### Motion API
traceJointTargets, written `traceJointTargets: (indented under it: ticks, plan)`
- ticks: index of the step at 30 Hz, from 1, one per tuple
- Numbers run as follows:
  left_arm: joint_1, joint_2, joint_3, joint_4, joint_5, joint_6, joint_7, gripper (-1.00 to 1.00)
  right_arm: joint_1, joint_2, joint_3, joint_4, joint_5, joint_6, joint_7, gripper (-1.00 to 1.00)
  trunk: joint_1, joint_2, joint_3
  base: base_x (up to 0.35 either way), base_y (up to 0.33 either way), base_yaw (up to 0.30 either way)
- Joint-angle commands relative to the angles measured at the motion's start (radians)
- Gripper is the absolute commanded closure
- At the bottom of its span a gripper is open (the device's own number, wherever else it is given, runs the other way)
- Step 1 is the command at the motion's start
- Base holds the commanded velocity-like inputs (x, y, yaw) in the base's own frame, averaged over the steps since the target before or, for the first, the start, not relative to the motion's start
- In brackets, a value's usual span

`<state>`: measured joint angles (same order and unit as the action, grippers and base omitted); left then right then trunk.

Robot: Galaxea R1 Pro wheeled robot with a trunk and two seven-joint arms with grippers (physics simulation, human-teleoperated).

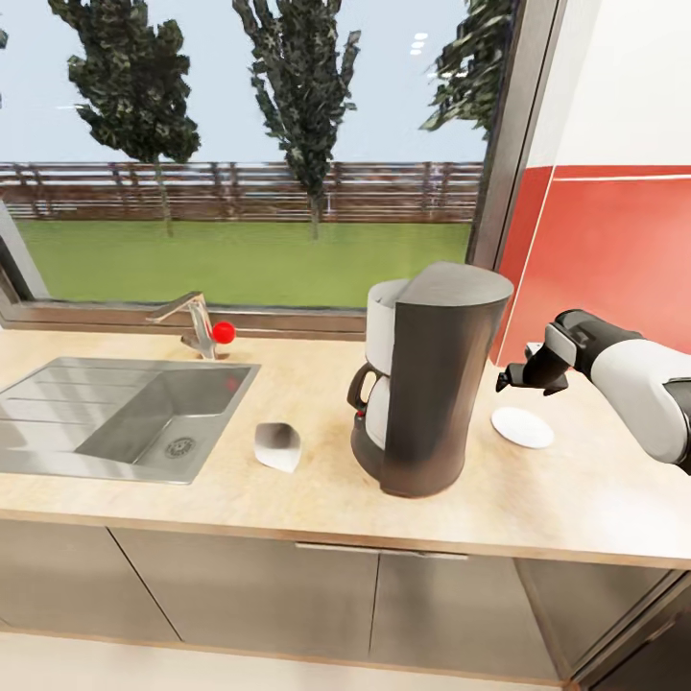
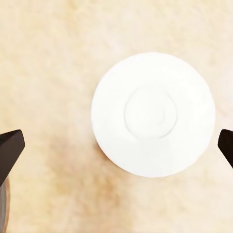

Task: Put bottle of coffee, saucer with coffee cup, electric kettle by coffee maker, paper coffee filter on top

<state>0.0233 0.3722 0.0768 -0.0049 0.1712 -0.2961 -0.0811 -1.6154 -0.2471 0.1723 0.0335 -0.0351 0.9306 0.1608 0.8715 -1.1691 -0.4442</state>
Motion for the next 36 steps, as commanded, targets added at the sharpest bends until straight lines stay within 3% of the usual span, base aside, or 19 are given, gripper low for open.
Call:
traceJointTargets:
  ticks: [1,4,16,36]
  plan:
    - [0.000,0.004,0.007,0.000,0.015,-0.001,-0.019,-1.00,-0.001,0.001,0.009,0.002,-0.003,0.001,0.006,-1.00,0.004,-0.008,-0.004,0.000,0.000,0.000]
    - [0.000,0.006,0.006,0.000,0.030,-0.001,-0.034,-1.00,-0.001,0.002,0.009,0.002,-0.003,0.000,0.006,-1.00,0.016,-0.029,-0.014,0.000,0.000,0.000]
    - [0.000,-0.009,0.006,0.000,0.031,0.000,-0.037,-1.00,-0.001,-0.002,0.009,0.001,0.000,0.000,0.006,-1.00,0.062,-0.113,-0.051,0.000,0.000,0.000]
    - [0.000,-0.010,0.006,0.000,0.031,0.000,-0.036,-1.00,-0.001,-0.005,0.009,0.002,0.003,0.000,0.006,-1.00,0.138,-0.253,-0.114,0.000,0.000,0.000]
